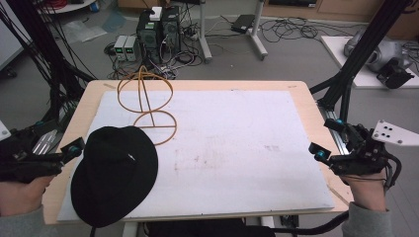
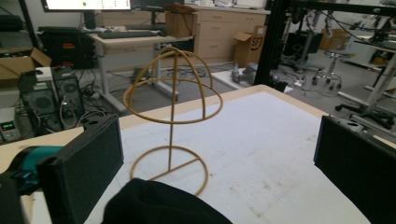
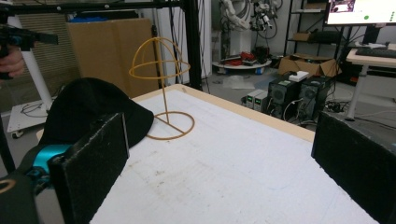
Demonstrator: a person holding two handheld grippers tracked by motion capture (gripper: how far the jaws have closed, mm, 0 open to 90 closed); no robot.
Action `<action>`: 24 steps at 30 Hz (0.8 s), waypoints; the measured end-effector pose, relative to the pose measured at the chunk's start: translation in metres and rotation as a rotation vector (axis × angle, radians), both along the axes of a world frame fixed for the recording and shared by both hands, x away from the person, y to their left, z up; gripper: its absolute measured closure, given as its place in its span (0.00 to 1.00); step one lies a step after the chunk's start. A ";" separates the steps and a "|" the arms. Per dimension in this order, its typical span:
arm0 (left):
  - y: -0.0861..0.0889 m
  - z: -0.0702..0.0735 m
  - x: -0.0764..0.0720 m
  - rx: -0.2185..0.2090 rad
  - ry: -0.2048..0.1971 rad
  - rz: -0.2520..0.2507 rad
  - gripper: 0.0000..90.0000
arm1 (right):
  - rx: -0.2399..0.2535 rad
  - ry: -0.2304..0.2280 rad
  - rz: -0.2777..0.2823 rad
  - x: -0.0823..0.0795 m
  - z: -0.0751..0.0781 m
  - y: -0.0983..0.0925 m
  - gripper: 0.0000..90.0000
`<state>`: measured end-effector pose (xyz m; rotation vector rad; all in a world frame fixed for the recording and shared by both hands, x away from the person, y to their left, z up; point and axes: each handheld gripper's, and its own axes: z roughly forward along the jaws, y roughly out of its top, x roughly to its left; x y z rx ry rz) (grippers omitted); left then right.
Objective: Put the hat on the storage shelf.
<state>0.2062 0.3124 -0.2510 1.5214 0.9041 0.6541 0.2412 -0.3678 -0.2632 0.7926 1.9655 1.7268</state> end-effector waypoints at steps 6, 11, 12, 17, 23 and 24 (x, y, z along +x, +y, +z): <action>0.011 0.009 0.008 0.021 -0.003 -0.015 0.02 | -0.004 0.002 0.006 0.002 -0.001 0.002 0.03; 0.016 0.017 0.017 0.052 0.009 -0.032 0.02 | -0.006 0.014 0.015 0.003 -0.003 0.005 0.03; 0.017 0.018 0.019 0.048 0.014 -0.031 0.02 | -0.005 0.020 0.015 0.004 -0.003 0.006 0.03; 0.024 0.015 0.029 0.017 0.042 -0.010 0.02 | -0.018 0.015 0.026 0.005 -0.004 0.009 0.03; 0.022 0.003 0.036 0.003 0.069 -0.017 0.02 | -0.018 0.019 0.025 0.006 -0.004 0.010 0.03; 0.021 0.000 0.038 0.005 0.073 -0.018 0.02 | -0.023 0.018 0.024 0.006 -0.004 0.010 0.03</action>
